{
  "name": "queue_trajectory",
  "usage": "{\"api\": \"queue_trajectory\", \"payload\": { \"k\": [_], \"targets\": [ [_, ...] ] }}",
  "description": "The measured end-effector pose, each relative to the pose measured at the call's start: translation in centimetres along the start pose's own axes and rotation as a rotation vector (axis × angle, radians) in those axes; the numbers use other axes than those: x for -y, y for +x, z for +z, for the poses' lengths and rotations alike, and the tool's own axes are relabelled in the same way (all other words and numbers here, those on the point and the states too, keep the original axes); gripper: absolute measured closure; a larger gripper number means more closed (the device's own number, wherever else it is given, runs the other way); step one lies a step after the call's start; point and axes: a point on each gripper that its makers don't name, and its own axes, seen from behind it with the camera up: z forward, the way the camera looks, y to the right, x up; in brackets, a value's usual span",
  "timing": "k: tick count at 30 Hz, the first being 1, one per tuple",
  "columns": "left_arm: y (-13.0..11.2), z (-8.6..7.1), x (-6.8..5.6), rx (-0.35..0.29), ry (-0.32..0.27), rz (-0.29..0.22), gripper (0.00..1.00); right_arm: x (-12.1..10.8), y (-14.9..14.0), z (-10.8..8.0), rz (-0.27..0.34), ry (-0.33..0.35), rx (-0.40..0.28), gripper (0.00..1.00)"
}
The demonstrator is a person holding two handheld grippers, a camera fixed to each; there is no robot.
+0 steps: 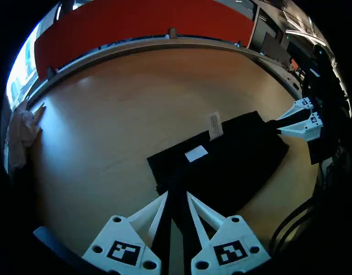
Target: Fold towel
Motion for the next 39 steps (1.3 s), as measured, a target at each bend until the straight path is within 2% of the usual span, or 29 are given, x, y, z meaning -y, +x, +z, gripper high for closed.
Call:
{"api": "queue_trajectory", "payload": {
  "k": [3, 6, 13, 19, 25, 27, 29, 37, 39],
  "targets": [
    [0.0, 0.3, 0.2, 0.003, 0.012, 0.01, 0.84, -0.5, 0.0, 0.5, -0.003, -0.018, 0.003, 0.74],
    [0.1, 0.5, 0.4, 0.004, 0.026, 0.023, 0.82, -1.0, 0.1, 0.7, -0.007, -0.037, 0.001, 0.67],
    [0.6, 0.9, 1.5, -0.002, 0.071, 0.055, 0.71, -2.3, 0.4, 0.8, -0.019, -0.082, -0.011, 0.39],
    [1.2, 0.8, 2.3, -0.008, 0.096, 0.056, 0.61, -3.5, 1.0, 0.8, -0.029, -0.122, -0.031, 0.33],
    [2.0, 0.5, 3.1, -0.022, 0.111, 0.042, 0.3, -4.9, 1.6, 0.5, -0.032, -0.17, -0.043, 0.32],
    [2.3, 0.4, 3.4, -0.027, 0.118, 0.036, 0.15, -5.2, 1.7, 0.4, -0.031, -0.181, -0.045, 0.26],
    [2.5, 0.1, 3.8, -0.038, 0.127, 0.028, 0.06, -5.3, 1.7, 0.2, -0.029, -0.183, -0.047, 0.13],
    [2.5, -0.7, 3.8, -0.054, 0.112, -0.021, 0.06, -5.3, 1.6, -0.6, -0.012, -0.184, -0.062, 0.01],
    [2.4, -0.8, 3.8, -0.055, 0.11, -0.027, 0.06, -5.2, 1.5, -0.7, -0.007, -0.182, -0.064, 0.01]
  ]
}}
